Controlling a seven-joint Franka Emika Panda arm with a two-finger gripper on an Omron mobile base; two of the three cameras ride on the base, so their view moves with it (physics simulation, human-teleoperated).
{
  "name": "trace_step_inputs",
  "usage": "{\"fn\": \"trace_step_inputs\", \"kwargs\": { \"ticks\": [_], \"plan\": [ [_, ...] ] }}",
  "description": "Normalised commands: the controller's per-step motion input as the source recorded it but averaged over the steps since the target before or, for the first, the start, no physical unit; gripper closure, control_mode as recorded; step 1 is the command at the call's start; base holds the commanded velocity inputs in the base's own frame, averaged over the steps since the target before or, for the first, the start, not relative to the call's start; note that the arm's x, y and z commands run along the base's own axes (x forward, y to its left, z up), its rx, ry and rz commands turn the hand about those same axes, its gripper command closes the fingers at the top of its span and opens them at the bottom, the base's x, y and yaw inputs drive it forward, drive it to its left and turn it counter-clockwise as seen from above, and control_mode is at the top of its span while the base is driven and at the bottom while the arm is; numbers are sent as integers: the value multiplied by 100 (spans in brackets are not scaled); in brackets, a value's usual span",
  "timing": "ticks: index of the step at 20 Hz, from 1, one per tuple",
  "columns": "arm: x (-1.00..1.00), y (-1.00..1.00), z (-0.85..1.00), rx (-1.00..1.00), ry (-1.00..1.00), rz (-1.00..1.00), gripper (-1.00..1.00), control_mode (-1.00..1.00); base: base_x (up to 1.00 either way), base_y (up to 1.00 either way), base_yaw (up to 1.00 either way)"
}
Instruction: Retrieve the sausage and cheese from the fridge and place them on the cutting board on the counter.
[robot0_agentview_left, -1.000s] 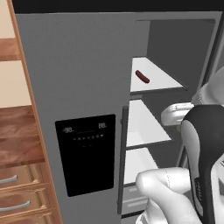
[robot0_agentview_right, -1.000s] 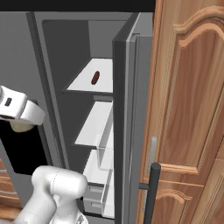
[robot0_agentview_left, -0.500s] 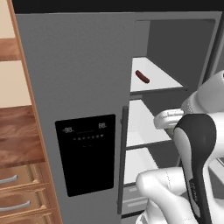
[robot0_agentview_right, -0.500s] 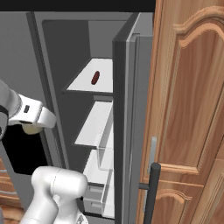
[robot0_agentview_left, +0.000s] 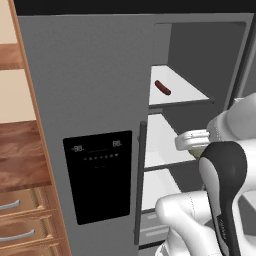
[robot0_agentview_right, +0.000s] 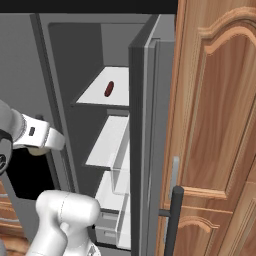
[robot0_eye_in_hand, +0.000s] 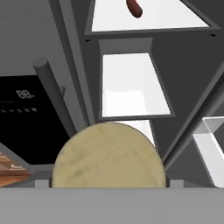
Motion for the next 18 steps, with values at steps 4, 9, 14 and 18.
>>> {"fn": "trace_step_inputs", "kwargs": {
  "ticks": [4,9,14,18],
  "plan": [
    [0,0,0,0,0,0,100,100,-20,13,0],
    [0,0,0,0,0,0,100,100,-92,25,30],
    [0,0,0,0,0,0,100,100,-98,66,63],
    [0,0,0,0,0,0,100,100,-65,99,84]
  ]
}}
